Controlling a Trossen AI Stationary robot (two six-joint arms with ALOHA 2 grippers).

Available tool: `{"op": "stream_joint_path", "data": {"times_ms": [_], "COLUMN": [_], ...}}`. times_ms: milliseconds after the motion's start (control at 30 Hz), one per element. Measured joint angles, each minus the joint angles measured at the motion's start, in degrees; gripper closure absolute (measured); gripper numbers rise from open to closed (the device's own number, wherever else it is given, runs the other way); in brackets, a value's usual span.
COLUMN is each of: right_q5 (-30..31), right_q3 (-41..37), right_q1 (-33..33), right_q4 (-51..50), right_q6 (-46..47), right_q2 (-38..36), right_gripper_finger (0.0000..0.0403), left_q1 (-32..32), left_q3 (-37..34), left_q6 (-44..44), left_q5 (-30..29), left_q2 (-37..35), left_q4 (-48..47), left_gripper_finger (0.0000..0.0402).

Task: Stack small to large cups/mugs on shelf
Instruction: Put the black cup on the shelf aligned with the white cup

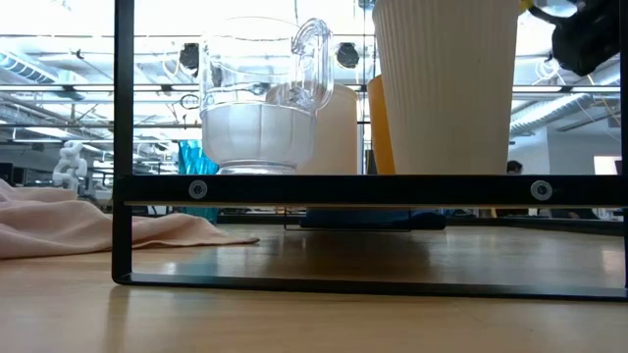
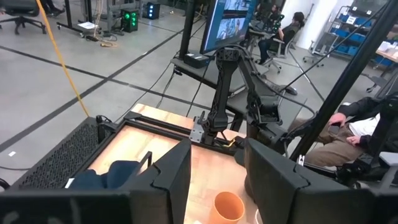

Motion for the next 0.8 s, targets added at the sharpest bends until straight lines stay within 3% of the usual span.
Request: {"op": "stream_joint_path", "data": {"times_ms": [400, 800], "right_q5": [0.4, 0.0], "right_q3": [-1.1, -1.0], "right_q1": [0.0, 0.0], "right_q4": [2.0, 1.4], "right_q6": [-1.4, -2.0], "right_q2": [0.2, -0.5], "right_gripper_finger": [0.0392, 0.0399], "left_q1": [0.0, 0.0], "left_q3": [0.0, 0.0], "left_q6": [-0.2, 0.1], "left_q5": [0.0, 0.0], "left_q2": [0.0, 0.0], "left_q4": [0.2, 0.2], "left_gripper_finger": [0.0252, 0.0252]}}
